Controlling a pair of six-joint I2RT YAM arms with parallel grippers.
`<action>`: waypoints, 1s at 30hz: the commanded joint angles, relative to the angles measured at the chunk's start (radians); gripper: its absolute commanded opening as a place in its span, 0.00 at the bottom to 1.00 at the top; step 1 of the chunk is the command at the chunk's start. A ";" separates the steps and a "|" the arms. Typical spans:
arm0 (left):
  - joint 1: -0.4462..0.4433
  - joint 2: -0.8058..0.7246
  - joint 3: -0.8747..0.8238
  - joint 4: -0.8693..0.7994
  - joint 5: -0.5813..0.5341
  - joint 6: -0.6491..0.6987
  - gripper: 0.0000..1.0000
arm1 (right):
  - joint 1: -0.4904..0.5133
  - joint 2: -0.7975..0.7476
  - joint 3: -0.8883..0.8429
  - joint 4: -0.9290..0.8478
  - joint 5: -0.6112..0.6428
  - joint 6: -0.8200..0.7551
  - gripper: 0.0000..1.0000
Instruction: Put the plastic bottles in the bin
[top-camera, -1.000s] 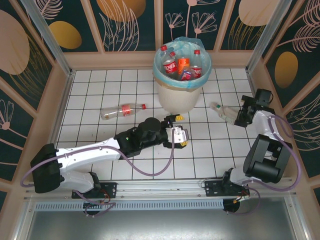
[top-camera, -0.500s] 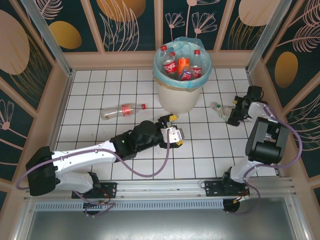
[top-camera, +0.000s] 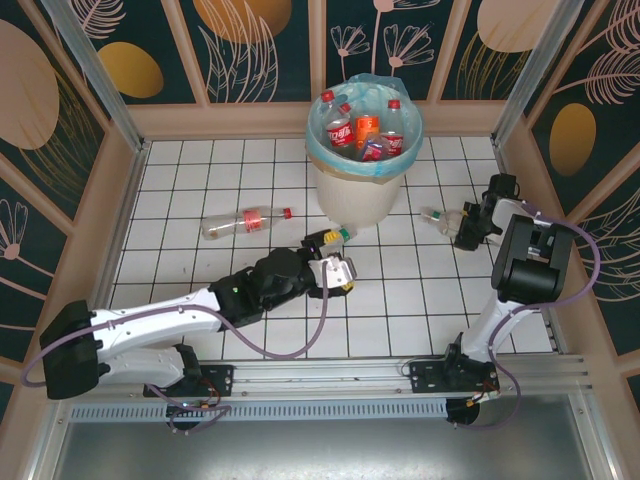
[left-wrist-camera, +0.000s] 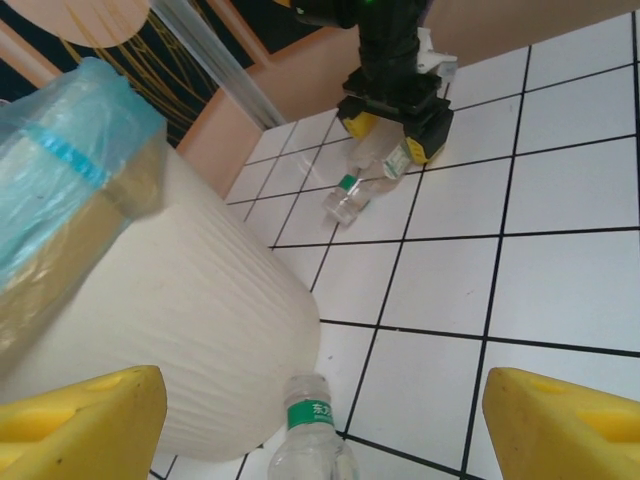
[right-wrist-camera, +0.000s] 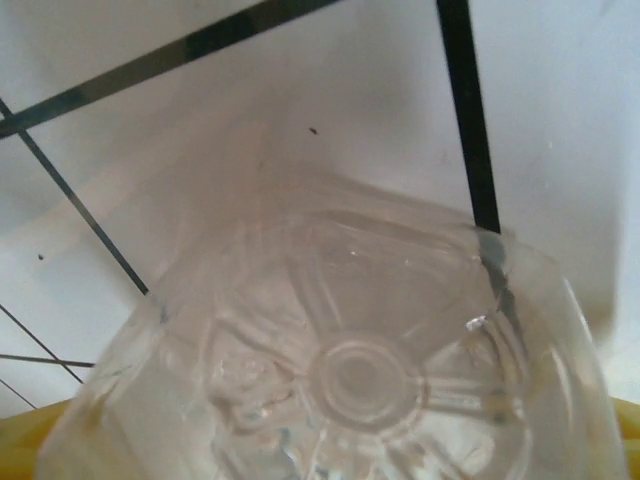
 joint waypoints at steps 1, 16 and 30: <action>-0.005 -0.050 -0.016 0.024 -0.050 -0.017 0.83 | -0.001 -0.076 0.014 -0.010 0.066 -0.056 0.65; -0.004 -0.191 0.114 -0.027 -0.498 -0.341 0.82 | 0.235 -0.445 0.361 -0.037 0.450 -0.598 0.50; -0.002 -0.265 0.161 -0.101 -0.566 -0.412 0.81 | 0.904 -0.316 0.558 0.481 0.802 -1.566 0.57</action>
